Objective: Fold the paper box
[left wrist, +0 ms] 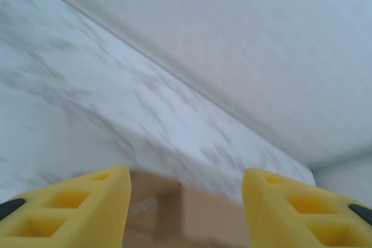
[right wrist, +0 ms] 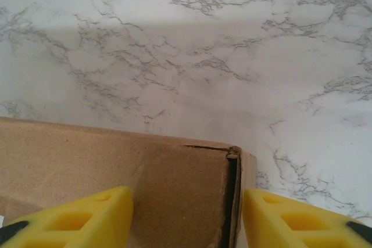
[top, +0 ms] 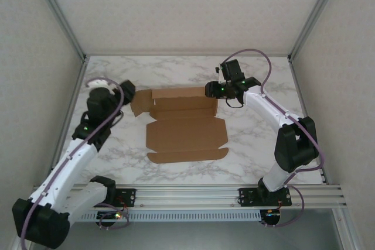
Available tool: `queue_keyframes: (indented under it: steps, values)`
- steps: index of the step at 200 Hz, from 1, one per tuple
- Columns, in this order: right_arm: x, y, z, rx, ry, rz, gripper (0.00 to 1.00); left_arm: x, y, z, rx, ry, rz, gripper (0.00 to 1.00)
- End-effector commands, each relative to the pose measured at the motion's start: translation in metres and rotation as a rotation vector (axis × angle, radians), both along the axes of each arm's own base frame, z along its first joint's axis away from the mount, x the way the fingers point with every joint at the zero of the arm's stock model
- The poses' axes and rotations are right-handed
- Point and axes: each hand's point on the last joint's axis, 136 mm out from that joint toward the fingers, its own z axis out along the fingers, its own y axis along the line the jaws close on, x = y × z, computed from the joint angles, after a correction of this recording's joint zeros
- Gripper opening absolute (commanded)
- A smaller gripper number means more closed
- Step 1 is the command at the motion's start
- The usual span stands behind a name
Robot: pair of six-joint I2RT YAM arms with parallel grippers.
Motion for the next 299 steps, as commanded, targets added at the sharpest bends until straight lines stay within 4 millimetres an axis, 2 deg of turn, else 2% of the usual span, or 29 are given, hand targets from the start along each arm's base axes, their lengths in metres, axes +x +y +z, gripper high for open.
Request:
queue_keyframes:
  steps: [1,18,28,58,81,123,148,205,254,299]
  values:
    - [-0.009,-0.001,-0.010,-0.023,0.043,0.011,0.52,0.020,0.042,-0.044,-0.050,0.123,0.105,0.54]
    - [-0.010,0.000,-0.009,-0.017,0.045,0.014,0.52,0.035,0.057,-0.078,-0.121,0.179,0.132,0.53]
    - [-0.010,0.000,-0.008,-0.016,0.044,0.014,0.52,0.044,0.057,-0.096,-0.138,0.210,0.119,0.53]
    - [-0.009,0.000,-0.008,-0.013,0.043,0.013,0.52,0.063,0.037,-0.148,-0.150,0.332,-0.002,0.50]
    - [-0.009,0.002,-0.010,-0.008,0.046,0.011,0.52,0.066,0.018,-0.173,-0.160,0.400,-0.094,0.49]
    - [-0.009,0.002,-0.012,-0.001,0.049,0.011,0.52,0.052,-0.025,-0.173,-0.147,0.405,-0.218,0.51]
    - [-0.010,0.002,-0.013,-0.005,0.050,0.014,0.52,0.043,-0.042,-0.167,-0.109,0.397,-0.272,0.51]
    - [-0.010,0.003,-0.016,-0.006,0.054,0.016,0.52,0.020,-0.059,-0.157,-0.020,0.381,-0.318,0.51]
    - [-0.008,0.005,-0.016,0.001,0.057,0.019,0.52,0.014,-0.081,-0.166,0.079,0.366,-0.355,0.53]
    - [-0.009,0.005,-0.018,0.000,0.065,0.018,0.52,0.007,-0.087,-0.162,0.169,0.315,-0.344,0.53]
